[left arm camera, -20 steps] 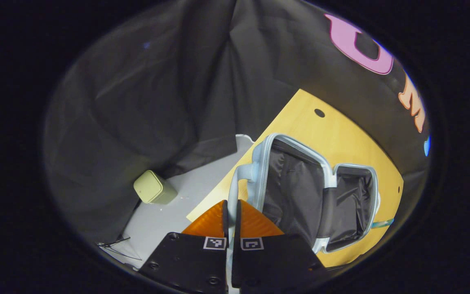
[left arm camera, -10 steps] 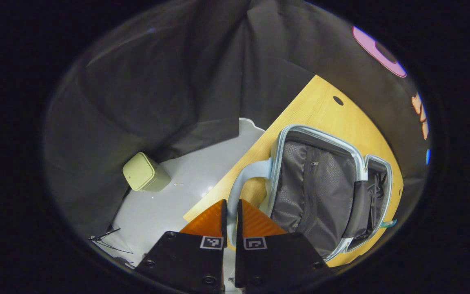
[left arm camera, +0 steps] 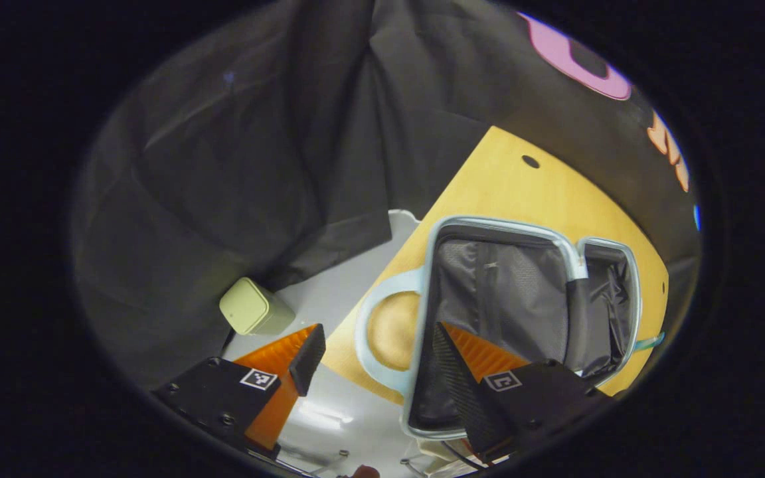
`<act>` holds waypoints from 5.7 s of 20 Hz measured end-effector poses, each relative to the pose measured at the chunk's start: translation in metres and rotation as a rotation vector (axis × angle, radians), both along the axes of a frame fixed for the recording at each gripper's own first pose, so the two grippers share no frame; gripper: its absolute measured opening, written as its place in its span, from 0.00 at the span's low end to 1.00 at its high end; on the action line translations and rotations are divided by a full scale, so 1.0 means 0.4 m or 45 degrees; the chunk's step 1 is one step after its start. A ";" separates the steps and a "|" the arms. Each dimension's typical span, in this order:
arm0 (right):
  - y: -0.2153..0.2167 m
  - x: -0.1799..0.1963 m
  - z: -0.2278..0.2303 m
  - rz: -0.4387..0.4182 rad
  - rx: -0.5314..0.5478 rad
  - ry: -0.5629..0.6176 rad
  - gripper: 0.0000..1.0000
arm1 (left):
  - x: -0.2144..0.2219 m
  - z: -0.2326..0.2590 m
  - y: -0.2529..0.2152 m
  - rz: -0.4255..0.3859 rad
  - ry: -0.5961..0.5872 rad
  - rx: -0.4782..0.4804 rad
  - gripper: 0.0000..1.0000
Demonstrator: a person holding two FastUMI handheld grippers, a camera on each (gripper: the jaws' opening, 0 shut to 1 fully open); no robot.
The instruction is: First open the suitcase, pack the skin care products into it, and then close the suitcase.
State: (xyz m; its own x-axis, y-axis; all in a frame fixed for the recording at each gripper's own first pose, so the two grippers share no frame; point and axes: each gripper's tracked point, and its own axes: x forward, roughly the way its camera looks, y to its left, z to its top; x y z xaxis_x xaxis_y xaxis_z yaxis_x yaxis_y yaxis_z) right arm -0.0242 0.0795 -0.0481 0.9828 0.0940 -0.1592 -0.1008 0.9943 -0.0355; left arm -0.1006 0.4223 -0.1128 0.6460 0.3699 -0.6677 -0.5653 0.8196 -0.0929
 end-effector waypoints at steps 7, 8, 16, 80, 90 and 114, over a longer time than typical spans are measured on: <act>-0.040 0.012 -0.025 0.028 0.035 0.040 0.98 | 0.070 0.208 -0.393 -0.270 -0.256 0.085 0.96; -0.049 0.013 -0.027 0.031 0.037 0.043 0.98 | 0.081 0.218 -0.457 -0.317 -0.279 0.079 0.96; -0.141 0.009 -0.072 0.014 0.077 0.113 1.00 | 0.164 0.173 -0.933 -0.571 -0.343 0.093 0.96; 0.038 0.326 -0.586 0.516 0.127 0.342 0.49 | 0.352 -0.060 -0.883 -0.583 -0.036 -0.059 0.41; 0.026 0.332 -0.589 0.449 0.076 0.377 0.43 | 0.331 -0.182 -0.809 -0.602 0.370 -0.158 0.41; 0.536 0.130 -0.307 0.831 0.224 0.575 0.43 | 0.067 0.019 -0.507 -0.455 0.120 -0.129 0.97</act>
State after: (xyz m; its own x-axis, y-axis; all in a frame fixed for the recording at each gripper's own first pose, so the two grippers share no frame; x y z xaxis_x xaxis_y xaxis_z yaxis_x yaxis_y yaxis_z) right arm 0.0279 0.2938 -0.1710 0.5657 0.6865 -0.4569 -0.6294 0.7174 0.2986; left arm -0.0737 0.2196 -0.1052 0.6561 0.0614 -0.7522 -0.2558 0.9558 -0.1451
